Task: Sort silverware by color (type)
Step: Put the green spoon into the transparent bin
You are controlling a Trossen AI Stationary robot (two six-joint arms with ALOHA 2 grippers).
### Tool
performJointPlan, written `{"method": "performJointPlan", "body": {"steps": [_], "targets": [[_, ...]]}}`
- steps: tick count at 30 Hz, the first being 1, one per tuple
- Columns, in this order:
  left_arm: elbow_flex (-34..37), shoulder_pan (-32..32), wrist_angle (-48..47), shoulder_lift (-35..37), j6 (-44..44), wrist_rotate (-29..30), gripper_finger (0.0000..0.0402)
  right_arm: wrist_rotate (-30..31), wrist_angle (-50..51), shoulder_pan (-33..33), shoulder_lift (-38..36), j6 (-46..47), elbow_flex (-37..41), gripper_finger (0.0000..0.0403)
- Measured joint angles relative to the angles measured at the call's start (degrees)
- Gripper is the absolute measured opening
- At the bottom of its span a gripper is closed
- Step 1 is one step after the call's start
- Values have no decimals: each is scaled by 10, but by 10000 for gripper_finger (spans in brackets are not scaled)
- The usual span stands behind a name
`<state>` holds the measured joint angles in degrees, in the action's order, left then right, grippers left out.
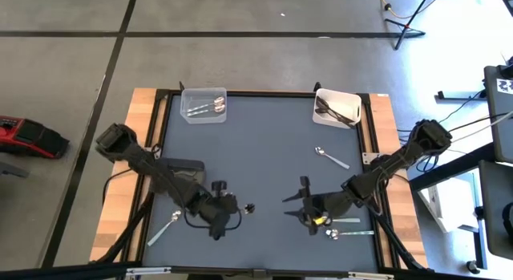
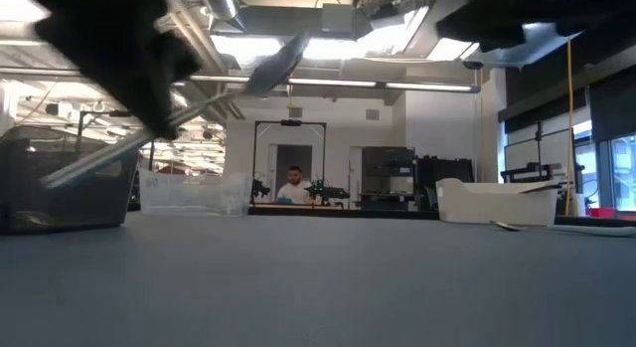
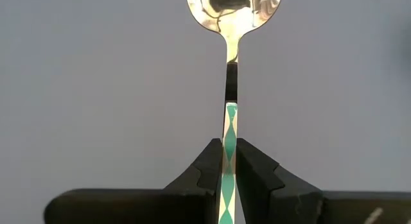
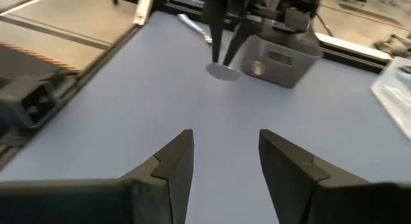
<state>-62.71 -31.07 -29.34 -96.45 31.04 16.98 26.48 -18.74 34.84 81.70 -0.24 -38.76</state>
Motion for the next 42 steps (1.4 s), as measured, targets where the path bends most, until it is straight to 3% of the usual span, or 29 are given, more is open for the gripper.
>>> {"method": "performJointPlan", "body": {"steps": [7, 15, 23, 28, 37, 42], "targets": [[0, 57, -2, 77, -137, 10, 29, -1, 23, -61, -25, -16, 0, 165], [0, 148, -68, 183, -256, 69, 29, -24, 37, -140, -26, -33, 0, 165], [30, 305, -103, 260, -346, 77, 29, -86, 56, -241, -25, -78, 0, 165], [74, 432, -96, 267, -418, 76, 29, -147, 40, -320, -25, -127, 0, 165], [134, 641, -5, 267, -529, -4, 29, -275, -23, -465, -25, -192, 0, 165], [139, 708, 5, 267, -539, -50, 29, -341, -56, -528, -25, -214, 0, 165]]}}
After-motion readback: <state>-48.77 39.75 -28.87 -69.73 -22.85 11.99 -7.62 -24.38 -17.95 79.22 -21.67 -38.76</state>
